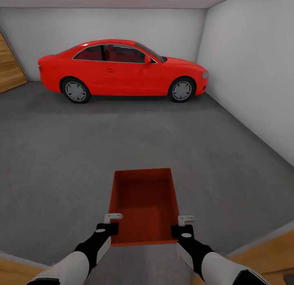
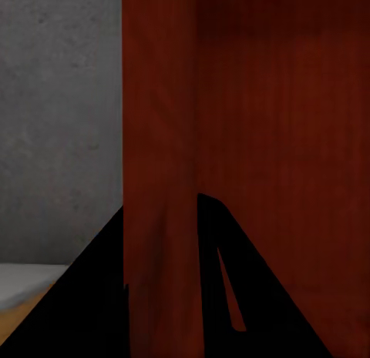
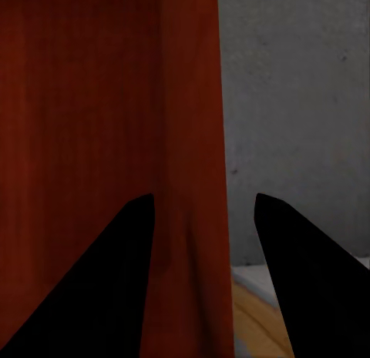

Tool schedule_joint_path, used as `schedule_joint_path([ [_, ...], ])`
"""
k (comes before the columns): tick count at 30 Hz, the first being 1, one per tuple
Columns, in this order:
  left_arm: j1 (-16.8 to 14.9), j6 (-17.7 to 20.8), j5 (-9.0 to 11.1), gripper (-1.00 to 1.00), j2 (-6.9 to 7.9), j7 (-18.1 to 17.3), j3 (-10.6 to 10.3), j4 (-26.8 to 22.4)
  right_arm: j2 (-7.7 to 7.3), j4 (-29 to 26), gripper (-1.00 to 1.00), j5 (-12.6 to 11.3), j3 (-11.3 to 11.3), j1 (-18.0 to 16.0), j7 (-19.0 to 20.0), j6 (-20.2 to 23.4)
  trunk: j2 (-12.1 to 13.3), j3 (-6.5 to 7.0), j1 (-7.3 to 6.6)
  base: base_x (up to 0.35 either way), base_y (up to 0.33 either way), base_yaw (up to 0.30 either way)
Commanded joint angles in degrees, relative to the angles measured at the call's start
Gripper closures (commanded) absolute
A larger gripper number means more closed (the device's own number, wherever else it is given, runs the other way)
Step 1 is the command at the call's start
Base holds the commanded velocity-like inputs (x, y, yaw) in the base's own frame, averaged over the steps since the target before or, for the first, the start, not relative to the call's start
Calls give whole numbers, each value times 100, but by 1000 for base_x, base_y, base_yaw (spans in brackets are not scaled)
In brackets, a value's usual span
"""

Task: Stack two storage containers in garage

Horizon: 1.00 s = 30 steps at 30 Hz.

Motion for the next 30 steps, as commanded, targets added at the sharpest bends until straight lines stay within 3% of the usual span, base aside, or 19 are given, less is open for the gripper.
schedule_joint_path([
  [1, -4, 33, 247, 100, 463, -68, 146, -33, -266, -10, 100, -97, -203, -4, 275, -9, -11, -10, 6, 322, 0, 0],
  [30, -4, 28, 247, 100, 463, -68, 146, -33, -268, -10, 100, -97, -203, -4, 261, -9, -11, -10, 6, 322, 0, 0],
])
